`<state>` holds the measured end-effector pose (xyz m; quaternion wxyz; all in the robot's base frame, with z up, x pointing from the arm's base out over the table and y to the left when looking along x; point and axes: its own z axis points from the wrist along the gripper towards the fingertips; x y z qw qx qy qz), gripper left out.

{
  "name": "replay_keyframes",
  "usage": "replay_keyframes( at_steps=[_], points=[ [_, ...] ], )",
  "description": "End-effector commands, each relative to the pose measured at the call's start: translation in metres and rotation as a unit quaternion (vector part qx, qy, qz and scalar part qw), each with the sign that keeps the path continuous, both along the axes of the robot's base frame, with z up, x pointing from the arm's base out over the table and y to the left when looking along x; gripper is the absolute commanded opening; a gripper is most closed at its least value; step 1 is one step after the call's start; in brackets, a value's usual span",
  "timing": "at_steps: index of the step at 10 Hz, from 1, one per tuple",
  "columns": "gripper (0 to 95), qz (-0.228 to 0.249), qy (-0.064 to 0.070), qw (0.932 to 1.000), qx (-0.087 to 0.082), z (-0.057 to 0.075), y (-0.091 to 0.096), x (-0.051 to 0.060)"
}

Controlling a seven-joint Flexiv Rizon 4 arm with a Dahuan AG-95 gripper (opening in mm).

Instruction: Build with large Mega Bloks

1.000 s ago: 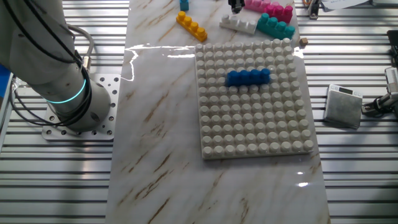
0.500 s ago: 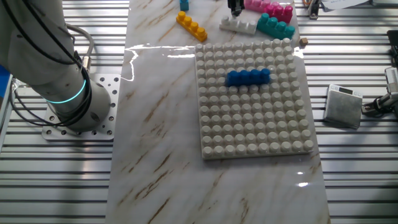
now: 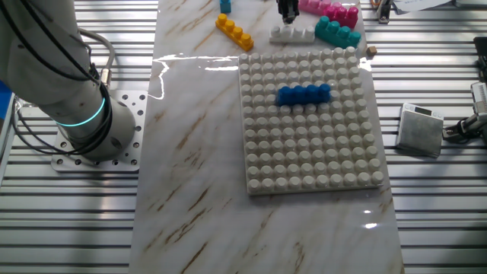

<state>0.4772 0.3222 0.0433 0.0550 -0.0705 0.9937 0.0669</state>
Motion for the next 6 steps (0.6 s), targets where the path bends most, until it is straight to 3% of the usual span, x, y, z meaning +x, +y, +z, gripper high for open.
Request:
replay_keyframes(
  at_steps=[1, 4, 6],
  points=[
    [19.0, 0.005, 0.01, 0.9999, -0.001, 0.007, -0.003, 0.004],
    [19.0, 0.01, 0.023, 0.9996, -0.01, 0.018, -0.014, 0.025],
    [19.0, 0.008, 0.022, 0.9995, -0.02, 0.011, -0.02, 0.032]
  ],
)
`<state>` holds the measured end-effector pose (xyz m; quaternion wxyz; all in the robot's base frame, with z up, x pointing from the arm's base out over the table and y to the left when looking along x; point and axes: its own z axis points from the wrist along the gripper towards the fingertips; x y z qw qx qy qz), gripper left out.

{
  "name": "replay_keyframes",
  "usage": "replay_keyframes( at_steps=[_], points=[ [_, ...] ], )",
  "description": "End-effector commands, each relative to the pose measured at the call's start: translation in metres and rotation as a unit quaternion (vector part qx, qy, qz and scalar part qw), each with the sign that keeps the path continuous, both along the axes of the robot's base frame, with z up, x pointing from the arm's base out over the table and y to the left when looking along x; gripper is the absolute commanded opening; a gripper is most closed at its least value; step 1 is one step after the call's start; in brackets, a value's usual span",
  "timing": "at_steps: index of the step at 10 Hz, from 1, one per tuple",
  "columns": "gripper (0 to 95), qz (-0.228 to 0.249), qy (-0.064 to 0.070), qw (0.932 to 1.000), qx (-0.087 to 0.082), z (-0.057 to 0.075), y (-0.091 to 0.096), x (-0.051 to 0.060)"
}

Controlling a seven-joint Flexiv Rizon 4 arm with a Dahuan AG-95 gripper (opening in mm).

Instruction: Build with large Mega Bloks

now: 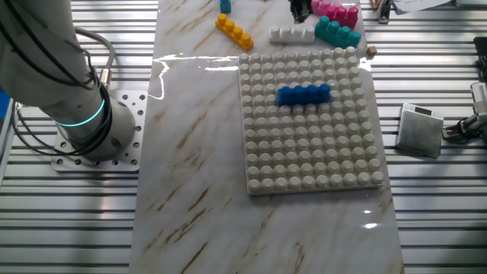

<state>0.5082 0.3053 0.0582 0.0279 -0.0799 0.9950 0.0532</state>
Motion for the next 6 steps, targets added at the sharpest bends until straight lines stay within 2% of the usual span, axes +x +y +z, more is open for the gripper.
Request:
replay_keyframes(
  at_steps=[1, 2, 6],
  points=[
    [19.0, -0.002, -0.004, 1.0, -0.005, -0.006, -0.0047, 0.0011],
    [38.0, -0.001, -0.005, 0.9999, -0.01, -0.0111, -0.0091, 0.0001],
    [38.0, 0.0, -0.003, 0.9999, -0.017, -0.0118, -0.0138, -0.0011]
  ],
)
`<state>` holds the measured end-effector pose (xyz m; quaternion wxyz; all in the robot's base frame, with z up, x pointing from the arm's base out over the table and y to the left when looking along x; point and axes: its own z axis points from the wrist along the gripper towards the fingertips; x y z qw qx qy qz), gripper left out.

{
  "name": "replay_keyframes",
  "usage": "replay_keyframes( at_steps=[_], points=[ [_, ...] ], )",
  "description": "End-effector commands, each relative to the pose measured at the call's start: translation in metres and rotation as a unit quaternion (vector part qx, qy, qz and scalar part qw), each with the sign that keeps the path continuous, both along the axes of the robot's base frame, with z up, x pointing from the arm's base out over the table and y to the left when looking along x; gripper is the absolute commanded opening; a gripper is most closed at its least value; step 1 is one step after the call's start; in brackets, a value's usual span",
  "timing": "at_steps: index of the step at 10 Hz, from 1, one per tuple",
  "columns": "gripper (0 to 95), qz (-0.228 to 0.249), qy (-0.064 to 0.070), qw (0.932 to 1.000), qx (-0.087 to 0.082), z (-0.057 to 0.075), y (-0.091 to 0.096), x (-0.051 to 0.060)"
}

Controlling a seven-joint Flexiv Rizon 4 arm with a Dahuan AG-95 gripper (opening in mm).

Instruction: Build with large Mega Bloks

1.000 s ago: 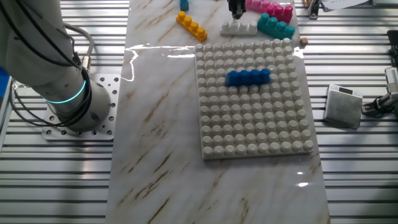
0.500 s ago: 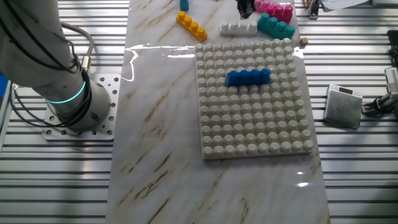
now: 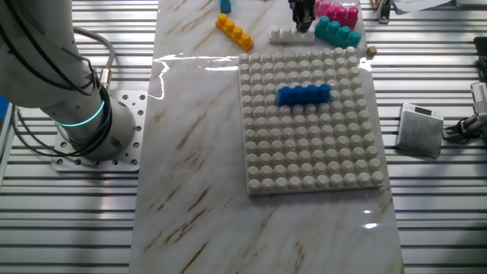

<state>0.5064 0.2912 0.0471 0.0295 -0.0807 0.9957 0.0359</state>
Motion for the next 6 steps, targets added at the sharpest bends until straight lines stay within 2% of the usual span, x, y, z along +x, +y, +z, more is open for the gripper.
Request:
replay_keyframes(
  at_steps=[1, 6],
  points=[
    [38.0, 0.0, -0.001, 1.0, 0.0, -0.0027, -0.0018, -0.0004],
    [38.0, -0.005, -0.002, 1.0, 0.0, -0.0104, -0.0092, -0.0054]
  ],
)
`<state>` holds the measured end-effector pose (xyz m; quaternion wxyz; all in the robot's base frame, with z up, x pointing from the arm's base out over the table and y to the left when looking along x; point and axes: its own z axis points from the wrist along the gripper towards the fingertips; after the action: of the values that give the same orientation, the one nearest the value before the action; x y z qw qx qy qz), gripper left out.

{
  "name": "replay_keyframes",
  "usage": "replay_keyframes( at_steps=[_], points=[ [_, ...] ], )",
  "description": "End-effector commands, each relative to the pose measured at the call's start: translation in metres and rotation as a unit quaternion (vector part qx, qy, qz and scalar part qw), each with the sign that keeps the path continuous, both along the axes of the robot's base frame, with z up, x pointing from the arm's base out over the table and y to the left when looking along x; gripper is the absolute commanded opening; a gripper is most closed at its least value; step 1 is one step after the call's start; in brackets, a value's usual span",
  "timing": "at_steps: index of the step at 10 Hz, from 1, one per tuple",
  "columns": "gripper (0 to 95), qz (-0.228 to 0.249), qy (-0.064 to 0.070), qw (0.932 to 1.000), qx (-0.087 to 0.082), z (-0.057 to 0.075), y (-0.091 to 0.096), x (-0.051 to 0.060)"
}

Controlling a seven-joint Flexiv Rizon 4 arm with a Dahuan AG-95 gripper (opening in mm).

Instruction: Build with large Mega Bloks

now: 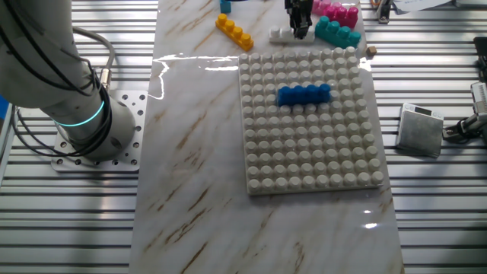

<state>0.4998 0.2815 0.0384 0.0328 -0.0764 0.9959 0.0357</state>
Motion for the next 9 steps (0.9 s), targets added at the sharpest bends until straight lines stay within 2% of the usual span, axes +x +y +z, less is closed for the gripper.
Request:
replay_keyframes(
  at_steps=[1, 9],
  points=[
    [38.0, -0.002, 0.001, 1.0, 0.0, -0.0028, 0.0007, 0.0016],
    [38.0, -0.012, 0.001, 0.9999, -0.005, -0.0115, 0.0056, 0.0066]
  ],
)
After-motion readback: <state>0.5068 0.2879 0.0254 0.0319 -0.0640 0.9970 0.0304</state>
